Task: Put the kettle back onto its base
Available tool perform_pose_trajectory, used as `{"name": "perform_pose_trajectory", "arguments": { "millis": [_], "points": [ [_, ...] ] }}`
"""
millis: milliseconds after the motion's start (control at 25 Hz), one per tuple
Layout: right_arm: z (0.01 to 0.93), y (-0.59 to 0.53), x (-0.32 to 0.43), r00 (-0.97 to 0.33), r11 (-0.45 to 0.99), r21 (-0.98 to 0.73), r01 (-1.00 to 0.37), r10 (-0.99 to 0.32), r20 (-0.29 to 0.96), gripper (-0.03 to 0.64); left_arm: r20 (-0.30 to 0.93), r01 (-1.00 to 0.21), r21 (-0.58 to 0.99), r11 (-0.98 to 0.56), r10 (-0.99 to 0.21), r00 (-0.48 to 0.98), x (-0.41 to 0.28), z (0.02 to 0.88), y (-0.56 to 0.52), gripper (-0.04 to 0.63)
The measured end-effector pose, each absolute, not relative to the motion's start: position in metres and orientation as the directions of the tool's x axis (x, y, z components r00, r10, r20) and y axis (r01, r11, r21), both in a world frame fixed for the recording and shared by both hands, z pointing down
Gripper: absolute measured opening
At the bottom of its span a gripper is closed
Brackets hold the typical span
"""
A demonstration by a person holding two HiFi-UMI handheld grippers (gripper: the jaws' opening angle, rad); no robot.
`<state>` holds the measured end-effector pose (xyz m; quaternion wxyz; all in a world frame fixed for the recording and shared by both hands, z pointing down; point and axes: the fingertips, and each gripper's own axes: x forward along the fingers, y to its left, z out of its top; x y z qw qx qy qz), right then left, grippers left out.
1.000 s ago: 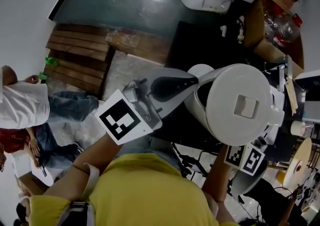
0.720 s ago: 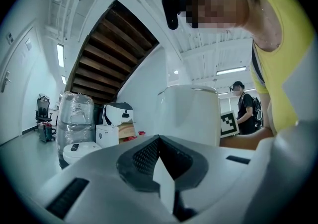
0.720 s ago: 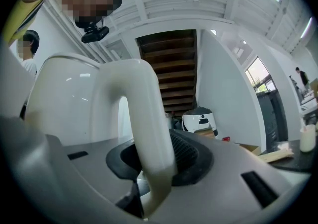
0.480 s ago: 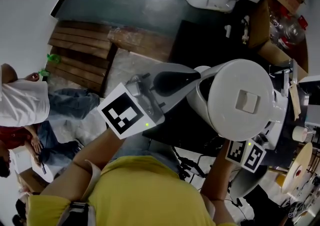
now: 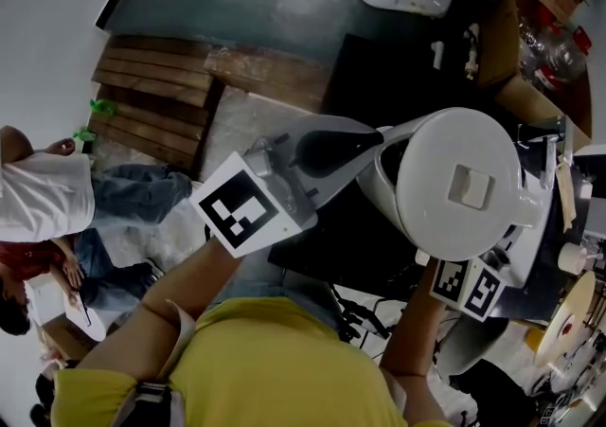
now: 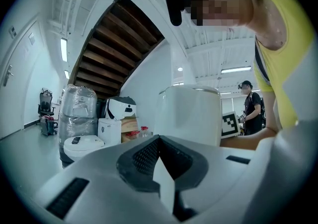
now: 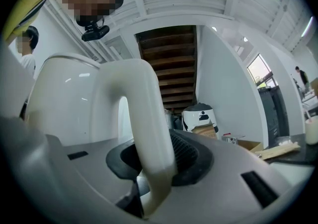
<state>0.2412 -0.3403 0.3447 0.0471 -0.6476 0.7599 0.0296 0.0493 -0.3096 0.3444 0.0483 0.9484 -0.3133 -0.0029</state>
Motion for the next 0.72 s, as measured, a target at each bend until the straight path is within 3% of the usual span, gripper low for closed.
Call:
{"name": "perform_pose_trajectory", "arguments": {
  "millis": [720],
  "points": [
    [0.374, -0.364, 0.236, -0.167, 0.169, -0.026, -0.985, -0.983, -0.08, 0.117, 0.053, -0.605, 0.13, -0.786, -0.604, 0.795, 0.048, 0.37, -0.332, 0.009]
  ]
}}
